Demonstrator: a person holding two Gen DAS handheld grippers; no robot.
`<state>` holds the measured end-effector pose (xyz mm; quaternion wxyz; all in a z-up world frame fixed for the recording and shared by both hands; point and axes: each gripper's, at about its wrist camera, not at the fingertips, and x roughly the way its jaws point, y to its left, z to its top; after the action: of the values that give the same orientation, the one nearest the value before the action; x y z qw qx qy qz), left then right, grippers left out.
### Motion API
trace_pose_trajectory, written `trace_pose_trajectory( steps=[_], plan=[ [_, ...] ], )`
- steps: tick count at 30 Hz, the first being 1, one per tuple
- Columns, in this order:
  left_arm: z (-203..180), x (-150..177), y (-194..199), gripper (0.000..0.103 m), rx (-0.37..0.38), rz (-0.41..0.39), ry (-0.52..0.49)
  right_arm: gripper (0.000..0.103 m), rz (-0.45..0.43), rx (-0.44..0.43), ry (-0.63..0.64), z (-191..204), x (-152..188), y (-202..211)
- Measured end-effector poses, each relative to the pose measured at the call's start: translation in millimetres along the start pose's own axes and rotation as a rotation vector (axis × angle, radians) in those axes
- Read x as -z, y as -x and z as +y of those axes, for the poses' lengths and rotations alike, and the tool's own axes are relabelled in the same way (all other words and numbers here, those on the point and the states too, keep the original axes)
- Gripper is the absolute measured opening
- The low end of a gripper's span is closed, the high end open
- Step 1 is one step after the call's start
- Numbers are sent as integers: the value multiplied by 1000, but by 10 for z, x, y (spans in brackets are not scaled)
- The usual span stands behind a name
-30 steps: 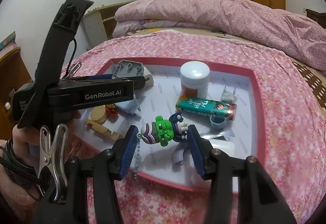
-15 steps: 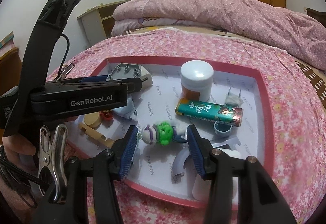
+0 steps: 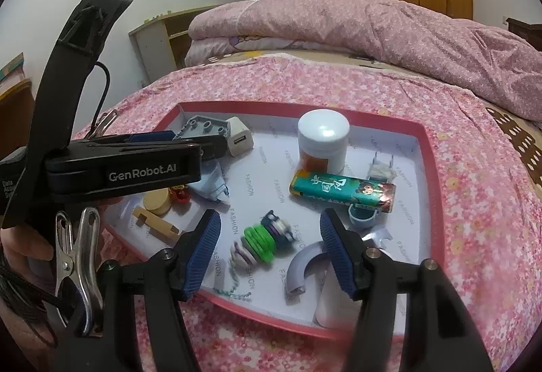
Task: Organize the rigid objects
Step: 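Open the left tool to drop the plate in the tray while the right tool releases the figure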
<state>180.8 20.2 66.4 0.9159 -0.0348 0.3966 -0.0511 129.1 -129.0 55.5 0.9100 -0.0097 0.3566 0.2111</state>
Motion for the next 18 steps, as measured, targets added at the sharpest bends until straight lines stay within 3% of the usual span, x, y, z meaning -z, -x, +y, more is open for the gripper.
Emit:
trace_pose_trajectory(
  steps=[18],
  plan=[
    [-128, 299, 579, 73, -8, -34, -11, 63, -41, -3, -50, -10, 129, 451]
  ],
)
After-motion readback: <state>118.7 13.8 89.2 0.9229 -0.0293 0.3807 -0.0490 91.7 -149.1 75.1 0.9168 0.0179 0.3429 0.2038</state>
